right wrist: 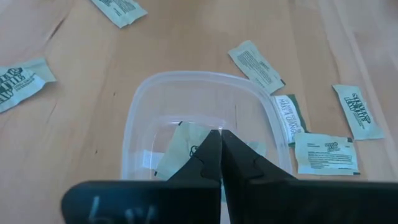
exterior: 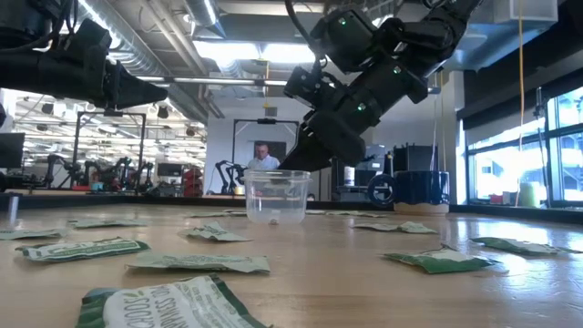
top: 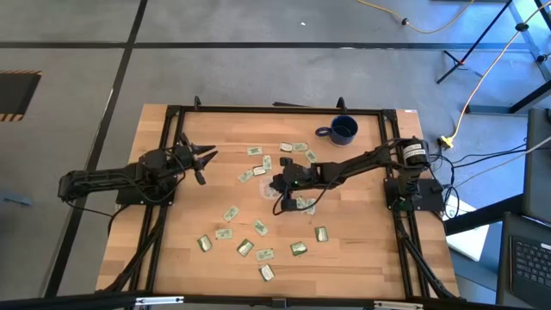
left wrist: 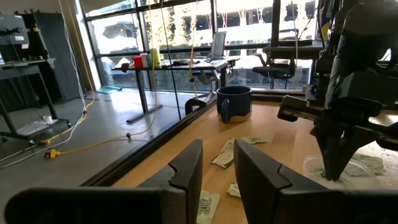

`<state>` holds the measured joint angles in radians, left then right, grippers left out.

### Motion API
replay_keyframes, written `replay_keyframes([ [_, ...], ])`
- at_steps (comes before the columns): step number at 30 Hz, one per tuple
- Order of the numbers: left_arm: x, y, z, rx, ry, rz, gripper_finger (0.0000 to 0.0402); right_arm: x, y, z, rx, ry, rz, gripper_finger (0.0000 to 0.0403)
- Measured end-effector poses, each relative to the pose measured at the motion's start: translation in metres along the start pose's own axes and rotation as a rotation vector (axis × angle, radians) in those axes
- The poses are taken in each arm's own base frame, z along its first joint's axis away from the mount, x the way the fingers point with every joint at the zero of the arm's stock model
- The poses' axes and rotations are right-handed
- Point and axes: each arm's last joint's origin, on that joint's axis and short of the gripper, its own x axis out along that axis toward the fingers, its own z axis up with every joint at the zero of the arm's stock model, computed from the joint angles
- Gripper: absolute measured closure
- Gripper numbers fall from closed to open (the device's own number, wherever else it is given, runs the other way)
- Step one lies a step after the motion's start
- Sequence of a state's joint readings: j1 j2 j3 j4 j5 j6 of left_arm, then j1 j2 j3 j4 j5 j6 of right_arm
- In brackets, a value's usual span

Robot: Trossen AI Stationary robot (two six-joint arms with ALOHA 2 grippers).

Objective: Pick and place Stevia / Truvia into bins
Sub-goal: Put the light green stevia packet into the container

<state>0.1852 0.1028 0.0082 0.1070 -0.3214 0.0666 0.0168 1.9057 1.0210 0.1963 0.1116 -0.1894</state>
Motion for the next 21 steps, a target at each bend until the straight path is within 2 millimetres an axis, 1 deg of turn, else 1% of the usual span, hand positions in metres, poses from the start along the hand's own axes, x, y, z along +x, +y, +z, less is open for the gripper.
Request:
replay_keyframes([
  [3, 0.000, 0.000, 0.000, 0.000, 0.000, 0.000, 0.0316, 0.000, 0.000, 0.000, 0.001, 0.000, 0.001, 0.0386],
  [10, 0.000, 0.000, 0.000, 0.000, 0.000, 0.000, 0.0315, 0.000, 0.000, 0.000, 0.003, 0.000, 0.000, 0.0321],
  [13, 0.000, 0.000, 0.000, 0.000, 0.000, 0.000, 0.0316, -0.004, -0.001, 0.002, 0.005, 0.002, 0.001, 0.0301],
  [16, 0.000, 0.000, 0.000, 0.000, 0.000, 0.000, 0.0316, -0.020, -0.003, 0.011, 0.020, -0.001, 0.003, 0.0292],
  [21, 0.000, 0.000, -0.001, 0.003, 0.010, -0.001, 0.0316, -0.062, 0.000, 0.019, 0.048, 0.098, 0.043, 0.0291],
])
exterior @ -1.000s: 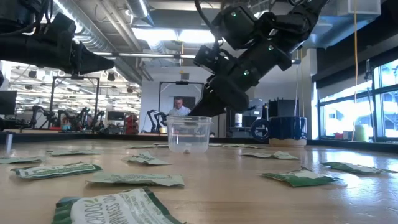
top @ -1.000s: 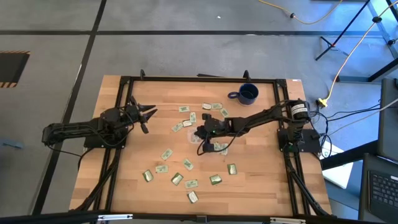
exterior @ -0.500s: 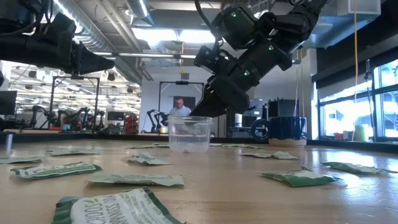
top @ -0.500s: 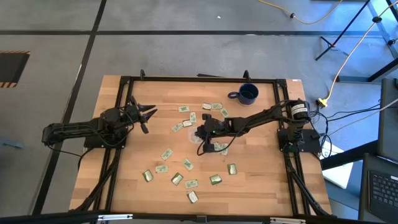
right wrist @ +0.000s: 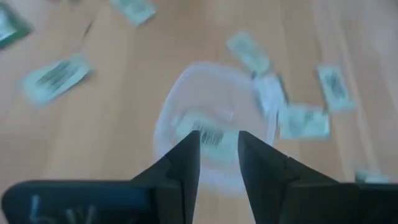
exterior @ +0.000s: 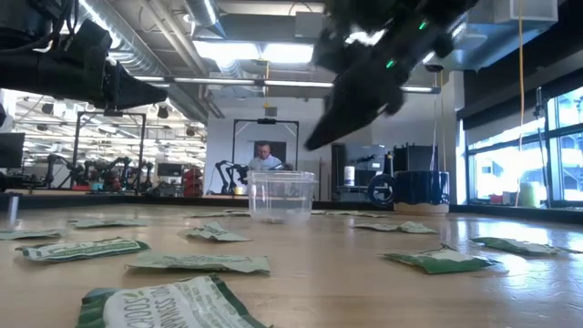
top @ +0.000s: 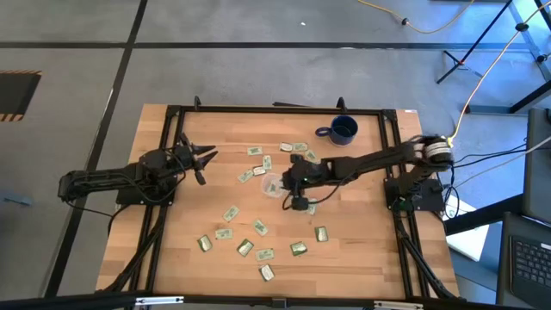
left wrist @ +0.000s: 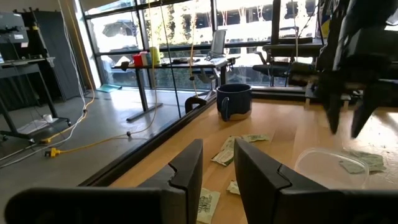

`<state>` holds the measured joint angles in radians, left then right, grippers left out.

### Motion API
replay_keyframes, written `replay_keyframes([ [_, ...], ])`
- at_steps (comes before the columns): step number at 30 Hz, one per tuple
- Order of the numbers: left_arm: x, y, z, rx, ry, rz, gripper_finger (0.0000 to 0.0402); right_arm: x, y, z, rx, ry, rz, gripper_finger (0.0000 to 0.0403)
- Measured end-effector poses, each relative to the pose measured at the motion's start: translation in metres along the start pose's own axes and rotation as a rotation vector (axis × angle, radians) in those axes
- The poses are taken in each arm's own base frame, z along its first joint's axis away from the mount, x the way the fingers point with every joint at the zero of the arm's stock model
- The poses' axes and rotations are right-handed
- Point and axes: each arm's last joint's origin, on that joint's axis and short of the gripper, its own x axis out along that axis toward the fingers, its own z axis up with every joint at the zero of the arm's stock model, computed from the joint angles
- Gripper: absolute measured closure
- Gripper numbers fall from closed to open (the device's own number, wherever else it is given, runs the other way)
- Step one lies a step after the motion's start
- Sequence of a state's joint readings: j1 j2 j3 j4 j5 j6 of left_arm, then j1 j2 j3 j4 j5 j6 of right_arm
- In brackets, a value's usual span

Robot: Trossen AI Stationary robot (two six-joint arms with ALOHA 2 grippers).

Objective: Pick and place Stevia / Truvia into bins
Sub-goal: Put the light green stevia packet into the container

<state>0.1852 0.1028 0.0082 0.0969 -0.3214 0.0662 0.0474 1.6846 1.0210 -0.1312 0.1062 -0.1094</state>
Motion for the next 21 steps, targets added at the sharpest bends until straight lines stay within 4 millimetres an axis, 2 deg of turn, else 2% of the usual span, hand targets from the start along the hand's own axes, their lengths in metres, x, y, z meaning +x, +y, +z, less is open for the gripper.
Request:
replay_keyframes([
  [3, 0.000, 0.000, -0.001, 0.003, 0.009, 0.000, 0.0316, -0.023, 0.007, -0.004, 0.044, 0.086, 0.028, 0.0290],
  [7, 0.000, 0.000, -0.003, 0.009, 0.027, -0.002, 0.0316, -0.035, 0.017, -0.022, 0.118, 0.158, 0.044, 0.0290],
  [13, 0.000, 0.000, -0.003, 0.012, 0.036, -0.002, 0.0316, -0.031, 0.028, -0.057, 0.192, 0.218, 0.050, 0.0297],
  [21, 0.001, -0.001, -0.004, 0.013, 0.040, -0.002, 0.0316, -0.023, 0.037, -0.084, 0.183, 0.207, 0.064, 0.0337],
])
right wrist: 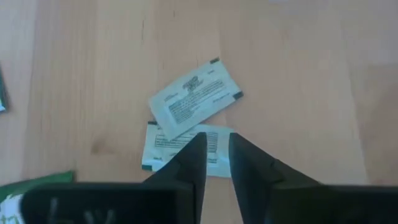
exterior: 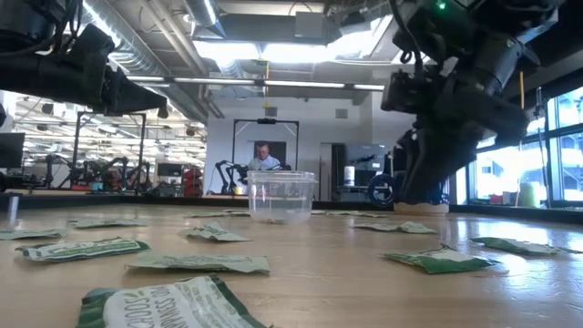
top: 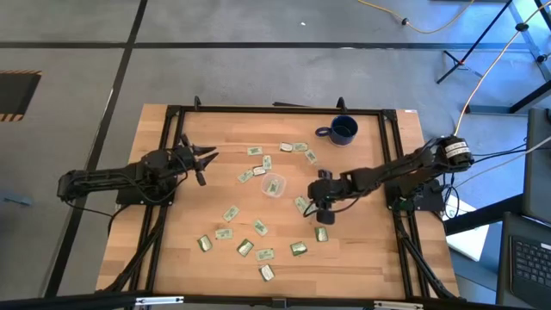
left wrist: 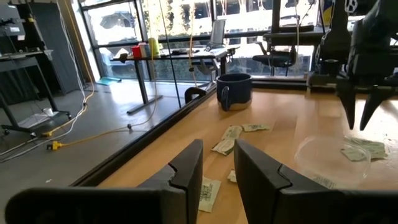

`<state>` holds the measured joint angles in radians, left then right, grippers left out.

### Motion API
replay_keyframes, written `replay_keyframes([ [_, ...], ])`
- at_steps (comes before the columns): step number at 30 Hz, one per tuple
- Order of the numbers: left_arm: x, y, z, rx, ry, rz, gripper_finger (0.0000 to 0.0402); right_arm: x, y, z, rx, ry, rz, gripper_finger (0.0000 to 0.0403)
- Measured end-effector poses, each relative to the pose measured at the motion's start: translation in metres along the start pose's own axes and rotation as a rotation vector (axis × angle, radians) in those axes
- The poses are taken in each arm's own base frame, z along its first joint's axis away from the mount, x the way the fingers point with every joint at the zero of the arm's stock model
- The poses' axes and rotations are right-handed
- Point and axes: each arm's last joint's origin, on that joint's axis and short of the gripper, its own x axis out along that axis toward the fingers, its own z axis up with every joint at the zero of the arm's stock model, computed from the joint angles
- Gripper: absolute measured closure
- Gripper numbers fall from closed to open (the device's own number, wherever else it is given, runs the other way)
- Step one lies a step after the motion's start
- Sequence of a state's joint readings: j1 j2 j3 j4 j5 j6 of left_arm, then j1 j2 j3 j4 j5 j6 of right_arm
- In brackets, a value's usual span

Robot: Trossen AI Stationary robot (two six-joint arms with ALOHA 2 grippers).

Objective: Pick and place Stevia / Truvia into bins
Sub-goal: Put the light green stevia packet into the container

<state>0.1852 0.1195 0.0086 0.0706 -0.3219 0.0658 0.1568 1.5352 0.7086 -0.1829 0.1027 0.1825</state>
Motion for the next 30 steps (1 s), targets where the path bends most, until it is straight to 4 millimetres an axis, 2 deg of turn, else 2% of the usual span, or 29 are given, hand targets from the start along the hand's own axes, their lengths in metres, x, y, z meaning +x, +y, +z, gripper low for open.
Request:
replay_keyframes([
  [10, 0.000, 0.000, 0.000, 0.001, 0.002, 0.000, 0.0316, 0.005, 0.009, -0.009, -0.022, -0.072, 0.044, 0.0347],
  [23, 0.000, 0.000, 0.000, 0.001, 0.002, 0.000, 0.0316, 0.007, 0.008, -0.017, 0.026, -0.071, 0.046, 0.0346],
  [30, 0.000, 0.000, 0.000, 0.001, 0.003, 0.000, 0.0316, 0.016, 0.009, -0.016, -0.032, -0.082, 0.044, 0.0319],
])
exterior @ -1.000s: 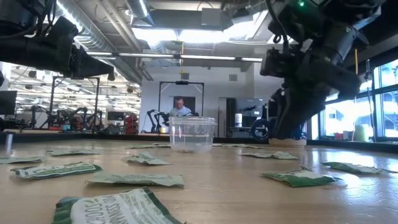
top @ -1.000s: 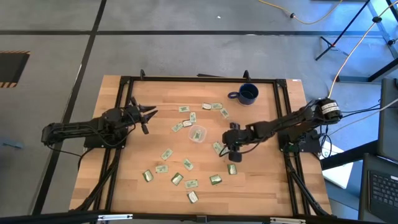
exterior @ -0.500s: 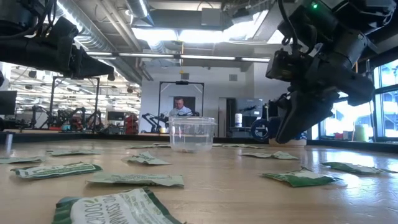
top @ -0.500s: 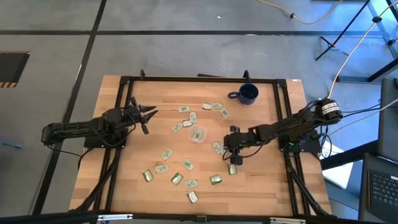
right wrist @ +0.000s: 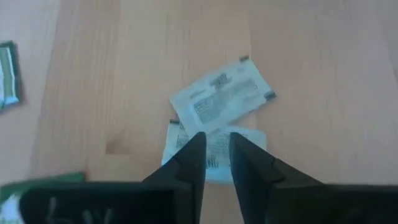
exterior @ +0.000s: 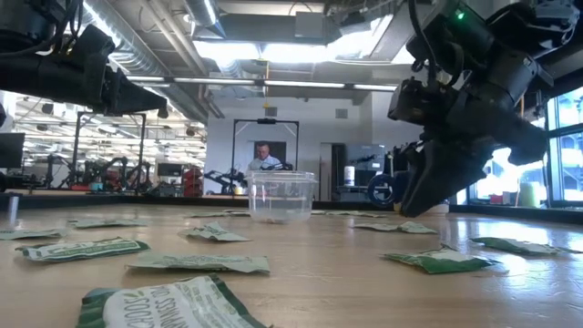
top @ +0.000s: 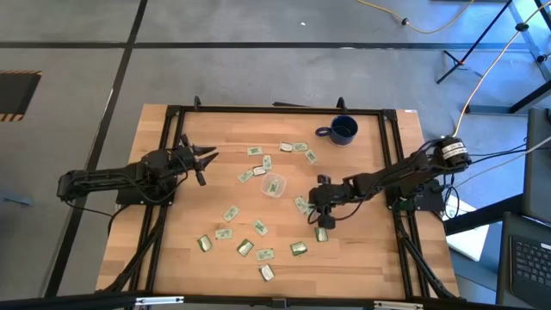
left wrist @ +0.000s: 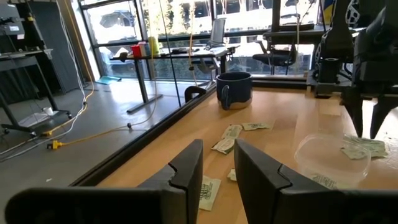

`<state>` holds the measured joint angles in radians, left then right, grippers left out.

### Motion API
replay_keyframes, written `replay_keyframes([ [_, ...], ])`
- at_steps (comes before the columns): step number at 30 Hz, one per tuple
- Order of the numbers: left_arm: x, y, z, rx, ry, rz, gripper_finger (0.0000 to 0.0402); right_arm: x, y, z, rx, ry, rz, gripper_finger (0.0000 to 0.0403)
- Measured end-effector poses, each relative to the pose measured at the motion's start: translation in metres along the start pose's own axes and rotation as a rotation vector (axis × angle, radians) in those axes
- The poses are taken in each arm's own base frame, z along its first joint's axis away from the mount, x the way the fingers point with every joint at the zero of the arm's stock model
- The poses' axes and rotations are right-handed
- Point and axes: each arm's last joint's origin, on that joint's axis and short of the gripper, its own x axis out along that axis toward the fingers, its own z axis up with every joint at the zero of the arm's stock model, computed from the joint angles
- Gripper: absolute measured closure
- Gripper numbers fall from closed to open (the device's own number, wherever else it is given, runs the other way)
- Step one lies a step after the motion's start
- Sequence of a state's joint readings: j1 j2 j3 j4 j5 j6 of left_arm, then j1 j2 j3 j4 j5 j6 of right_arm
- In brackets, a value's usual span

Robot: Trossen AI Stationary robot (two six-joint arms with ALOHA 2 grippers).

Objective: Pick and place Stevia / Truvia into bins
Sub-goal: Put the light green stevia packet into the container

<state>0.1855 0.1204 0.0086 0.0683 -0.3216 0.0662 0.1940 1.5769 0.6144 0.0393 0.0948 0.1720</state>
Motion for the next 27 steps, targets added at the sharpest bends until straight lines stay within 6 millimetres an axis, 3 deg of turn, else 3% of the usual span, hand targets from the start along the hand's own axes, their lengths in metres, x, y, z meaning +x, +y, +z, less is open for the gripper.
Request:
replay_keyframes([
  [9, 0.0000, -0.0001, -0.0010, 0.003, 0.010, -0.001, 0.0315, 0.0122, 0.0000, -0.0059, -0.016, 0.043, -0.012, 0.0289],
  [20, 0.0000, -0.0001, -0.0011, 0.004, 0.011, -0.001, 0.0316, 0.0125, -0.0004, -0.0075, -0.001, 0.056, -0.016, 0.0358],
  [27, 0.0000, -0.0001, -0.0011, 0.004, 0.011, -0.001, 0.0315, 0.0126, -0.0006, -0.0080, -0.001, 0.057, -0.023, 0.0378],
])
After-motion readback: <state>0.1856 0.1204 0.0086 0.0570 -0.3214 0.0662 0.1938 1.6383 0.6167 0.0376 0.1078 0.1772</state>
